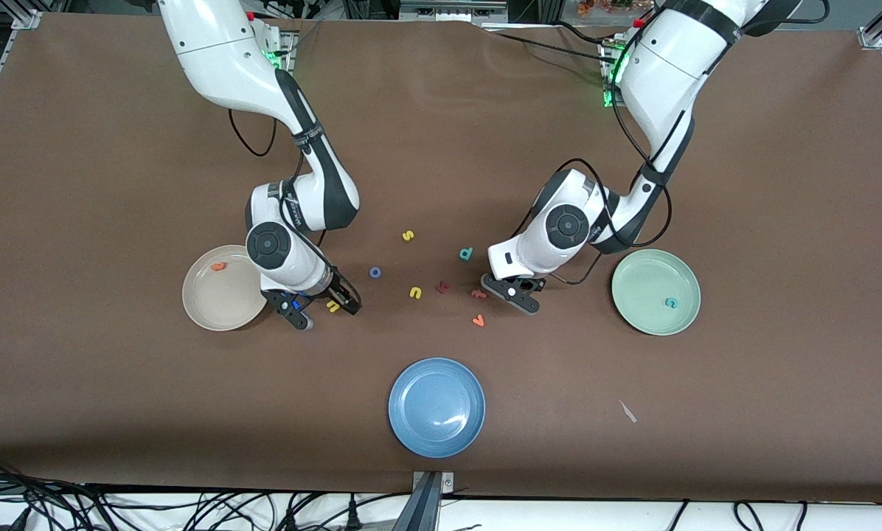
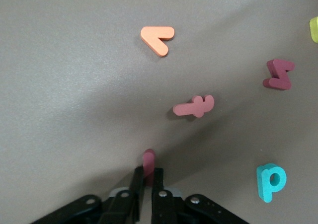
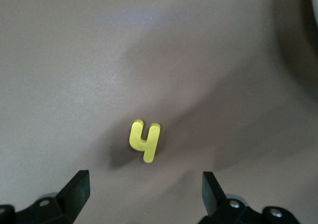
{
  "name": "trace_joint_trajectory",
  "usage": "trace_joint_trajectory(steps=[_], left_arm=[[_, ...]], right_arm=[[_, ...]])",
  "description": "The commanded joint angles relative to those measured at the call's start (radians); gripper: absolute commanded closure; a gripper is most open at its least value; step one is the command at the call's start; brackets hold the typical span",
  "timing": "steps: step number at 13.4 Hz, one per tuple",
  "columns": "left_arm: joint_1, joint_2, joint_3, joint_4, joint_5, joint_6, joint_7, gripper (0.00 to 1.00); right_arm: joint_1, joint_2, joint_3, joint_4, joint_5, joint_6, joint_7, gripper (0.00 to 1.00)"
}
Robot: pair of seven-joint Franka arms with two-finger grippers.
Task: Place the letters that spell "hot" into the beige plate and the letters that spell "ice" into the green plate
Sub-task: 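Grasp the red l with the left gripper while the right grasps the y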
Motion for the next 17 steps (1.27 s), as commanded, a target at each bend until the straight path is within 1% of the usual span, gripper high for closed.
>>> trace_joint_trajectory(steps=[1, 3, 4, 7, 10, 11, 13, 14, 15, 17], left_arm=[[-0.006, -0.002, 0.011, 0.007, -0.005, 0.008, -0.005, 1.00], [0.008, -0.030, 0.019, 0.007, -0.005, -0.012, -0.002, 1.00], [0.019, -0.056, 0.026, 0.007, -0.005, -0.044, -0.001, 1.00], [0.077, -0.142, 0.026, 0.008, -0.004, -0.204, 0.028, 1.00], [0.197, -0.195, 0.025, 0.007, -0.005, -0.360, 0.230, 1.00], [0.247, -0.203, 0.025, 0.007, -0.005, -0.399, 0.305, 1.00], [0.326, -0.217, 0.028, -0.007, -0.001, -0.422, 0.389, 1.00], [0.370, -0.216, 0.026, -0.010, 0.031, -0.425, 0.418, 1.00], [0.392, -0.212, 0.025, -0.033, 0.057, -0.424, 0.427, 1.00], [0.448, -0.197, 0.025, -0.071, 0.061, -0.416, 0.453, 1.00]], right_arm=[[-0.008, 0.029, -0.002, 0.043, 0.004, -0.017, -0.004, 0.01], [-0.019, 0.032, -0.003, 0.043, 0.002, -0.017, -0.005, 0.01], [-0.025, 0.038, -0.003, 0.043, 0.002, -0.017, -0.007, 0.01], [-0.026, 0.047, -0.003, 0.043, 0.006, -0.017, -0.007, 0.05], [-0.026, 0.055, -0.003, 0.047, 0.006, -0.016, -0.007, 0.05], [-0.026, 0.055, -0.003, 0.049, 0.004, -0.016, -0.007, 0.09], [-0.026, 0.055, -0.003, 0.049, 0.004, -0.016, -0.021, 0.24], [-0.026, 0.058, -0.003, 0.049, 0.004, -0.017, -0.039, 0.31], [-0.026, 0.060, -0.003, 0.049, 0.004, -0.016, -0.045, 0.41], [-0.025, 0.060, -0.003, 0.049, 0.004, -0.017, -0.045, 0.60]])
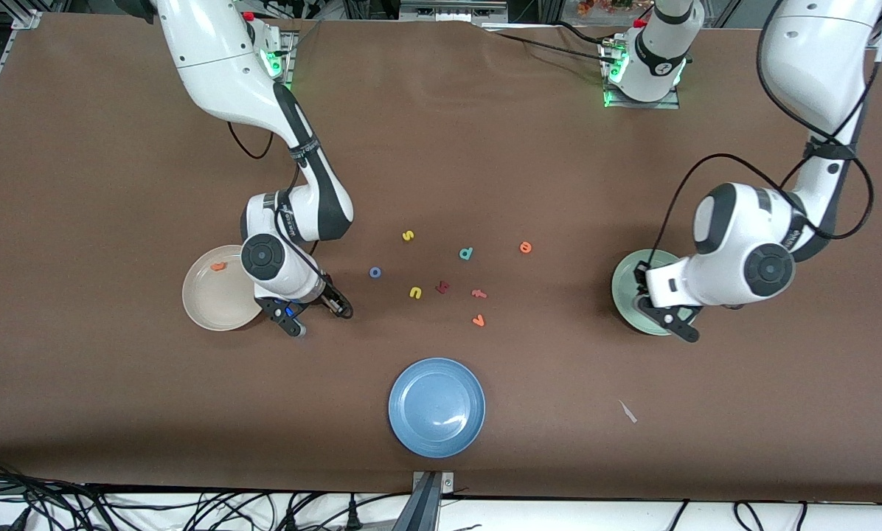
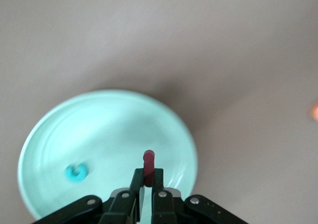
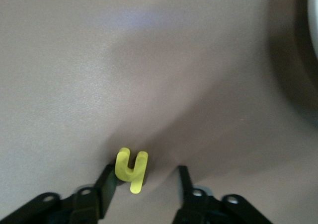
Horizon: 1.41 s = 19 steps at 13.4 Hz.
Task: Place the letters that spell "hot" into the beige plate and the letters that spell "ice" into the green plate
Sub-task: 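Drop the l on the green plate while the right drops the y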
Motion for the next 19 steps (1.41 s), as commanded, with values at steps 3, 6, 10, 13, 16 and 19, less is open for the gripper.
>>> trace_joint_trajectory(steps=[3, 6, 10, 13, 16, 19], left_arm=[[0.050, -0.001, -0.014, -0.091, 0.018, 0.007, 0.037, 1.00], [0.062, 0.025, -0.017, -0.106, 0.012, 0.003, 0.045, 1.00], [0.079, 0.032, -0.023, -0.099, -0.078, -0.031, 0.083, 0.00], [0.070, -0.019, -0.060, -0.082, -0.082, -0.080, 0.069, 0.00], [0.070, -0.059, -0.121, -0.086, -0.114, -0.103, -0.021, 0.00], [0.067, -0.079, -0.187, -0.094, -0.112, -0.125, -0.184, 0.00]], right_arm=[[-0.002, 0.023, 0.001, 0.021, 0.006, -0.007, -0.022, 0.83], [-0.001, 0.020, 0.002, 0.030, -0.012, -0.018, -0.023, 0.94], [-0.047, 0.013, -0.001, 0.162, -0.065, -0.263, -0.205, 0.96], [-0.065, -0.032, -0.077, 0.151, -0.078, -0.396, -0.620, 0.96], [-0.065, -0.097, -0.171, 0.028, -0.074, -0.362, -0.982, 0.93], [-0.067, -0.177, -0.215, -0.149, -0.074, -0.192, -1.234, 0.92]])
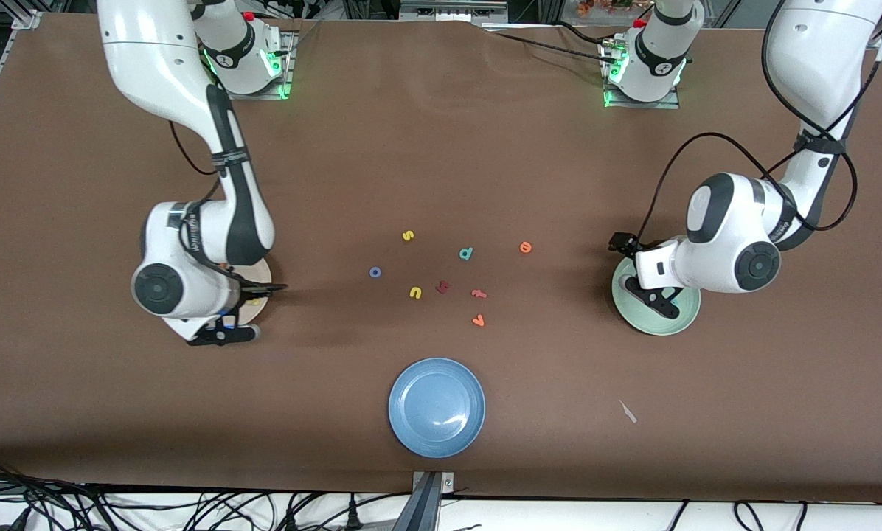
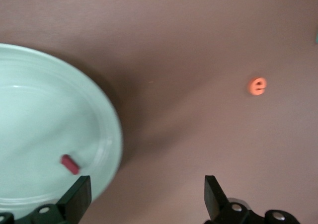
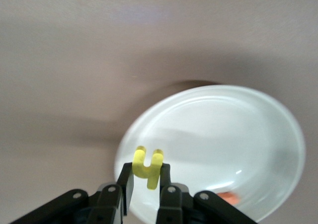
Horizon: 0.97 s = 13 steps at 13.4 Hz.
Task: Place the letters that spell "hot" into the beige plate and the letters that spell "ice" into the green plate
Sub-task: 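Drop the l on the green plate while the right drops the y, then move the left gripper to the orange e while the right reaches the o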
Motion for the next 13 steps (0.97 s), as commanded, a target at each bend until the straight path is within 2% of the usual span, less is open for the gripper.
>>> trace_joint_trajectory(steps=[1, 2, 3, 5, 7, 11, 13], left_arm=[[0.004, -0.040, -0.067, -0.031, -0.016, -0.017, -0.126, 0.00], [-0.005, -0.045, -0.103, -0.045, -0.007, -0.012, -0.201, 0.00], [-0.026, -0.049, -0.126, -0.046, 0.024, -0.012, -0.293, 0.00], [-0.077, -0.039, -0.139, -0.046, 0.053, 0.011, -0.414, 0.00], [-0.153, -0.031, -0.137, -0.109, 0.059, 0.150, -0.528, 0.00], [-0.184, 0.000, -0.136, -0.129, 0.075, 0.219, -0.591, 0.00], [-0.192, 0.067, -0.136, -0.124, 0.157, 0.319, -0.649, 0.00]], right_arm=[[0.013, -0.102, -0.010, -0.206, -0.002, 0.185, -0.190, 0.86], [0.010, -0.102, -0.010, -0.228, 0.001, 0.225, -0.224, 0.55], [0.010, -0.100, -0.010, -0.227, 0.012, 0.221, -0.220, 0.01], [0.018, -0.106, -0.003, -0.195, 0.076, 0.137, -0.153, 0.00], [0.042, -0.105, 0.006, -0.132, 0.119, 0.042, 0.086, 0.00], [0.156, -0.091, 0.013, -0.096, 0.135, 0.047, 0.399, 0.00], [0.197, -0.090, 0.013, -0.095, 0.135, 0.078, 0.459, 0.00]])
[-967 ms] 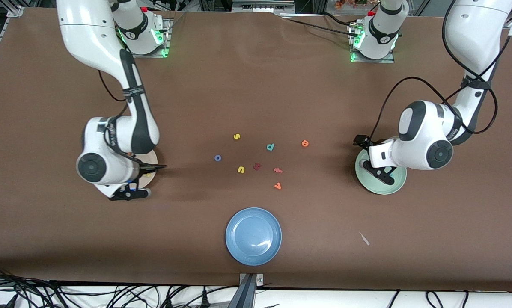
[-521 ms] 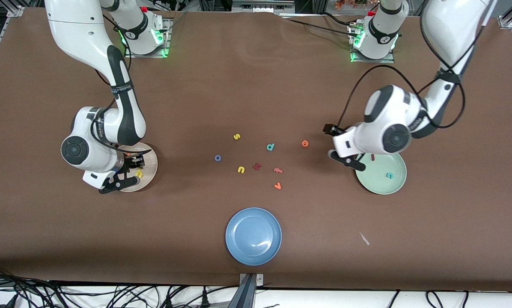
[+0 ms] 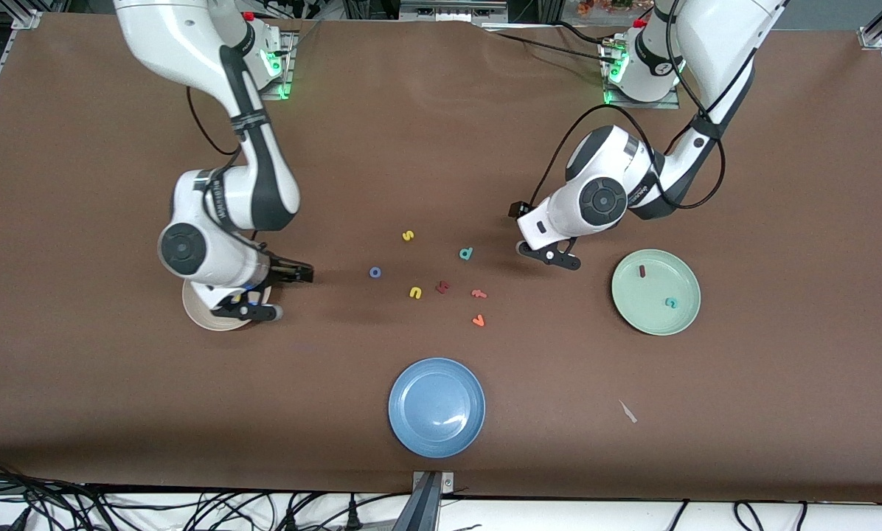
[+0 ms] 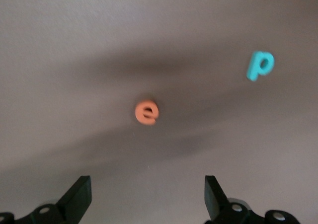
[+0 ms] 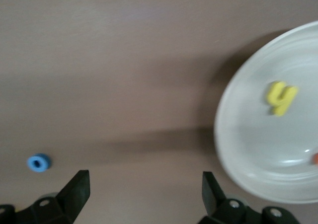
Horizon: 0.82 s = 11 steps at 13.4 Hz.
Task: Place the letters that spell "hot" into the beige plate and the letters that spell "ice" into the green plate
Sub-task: 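Move the left gripper to the orange e while the right reaches the o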
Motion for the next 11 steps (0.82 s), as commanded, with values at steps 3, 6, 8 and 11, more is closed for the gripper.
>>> trace_joint_trajectory(steps=[3, 6, 8, 11], left_arm=[[-0.005, 0.092, 0.001, 0.018, 0.170, 0.096, -0.099, 0.01], [-0.007, 0.101, 0.003, 0.030, 0.175, 0.109, -0.121, 0.08], [-0.017, 0.103, 0.006, 0.028, 0.175, 0.111, -0.127, 0.10], [-0.023, 0.116, 0.006, 0.027, 0.175, 0.112, -0.142, 0.16]], right_arm=[[0.087, 0.023, -0.007, 0.011, 0.046, 0.078, 0.157, 0.00], [0.140, 0.066, -0.007, 0.014, 0.043, 0.143, 0.174, 0.00], [0.161, 0.083, -0.005, 0.034, 0.029, 0.143, 0.160, 0.00], [0.184, 0.146, 0.016, 0.115, 0.037, 0.143, 0.170, 0.00]])
